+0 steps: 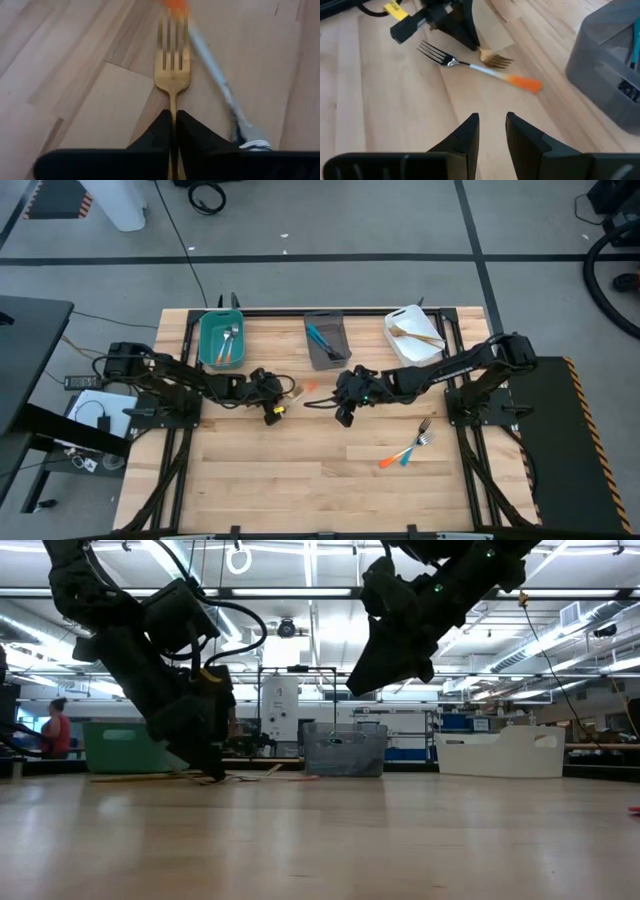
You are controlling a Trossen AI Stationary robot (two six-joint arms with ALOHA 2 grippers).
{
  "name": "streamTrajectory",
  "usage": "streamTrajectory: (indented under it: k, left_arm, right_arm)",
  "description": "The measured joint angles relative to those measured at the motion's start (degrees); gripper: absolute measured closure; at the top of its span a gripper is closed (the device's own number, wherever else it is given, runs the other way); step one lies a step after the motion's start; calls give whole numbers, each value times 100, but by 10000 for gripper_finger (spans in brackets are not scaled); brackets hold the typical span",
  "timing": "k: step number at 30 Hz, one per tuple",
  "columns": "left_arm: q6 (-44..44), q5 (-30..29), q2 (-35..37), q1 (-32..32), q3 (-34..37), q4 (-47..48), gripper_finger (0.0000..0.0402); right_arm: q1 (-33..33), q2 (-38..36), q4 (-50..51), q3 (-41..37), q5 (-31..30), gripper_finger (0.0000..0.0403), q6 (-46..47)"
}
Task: Sort silverware by color (type)
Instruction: Put the gold fork into the white bin
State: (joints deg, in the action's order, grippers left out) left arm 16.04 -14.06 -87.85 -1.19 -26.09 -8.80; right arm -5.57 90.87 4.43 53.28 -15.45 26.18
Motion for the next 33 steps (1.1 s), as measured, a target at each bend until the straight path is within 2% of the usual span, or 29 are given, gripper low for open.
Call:
streamTrajectory:
  k: [9,18,23,33]
  left_arm:
    - [-86,-10,114,-15,7,102,379]
    - [-401,-123,981,-15,37,218,379]
    - [-707,-281,1307,-15,35,-257,379]
    - [-1322,-332,1321,-15,33,-2183,378]
  right_arm:
    - [-43,0,-2,-2,1,300,-12]
    - [-74,-73,-1,0,-41,300,-263]
    - [-164,-89,-238,-2,-406,300,-494]
    - [-297,-90,-1090,0,-755,300,-1137]
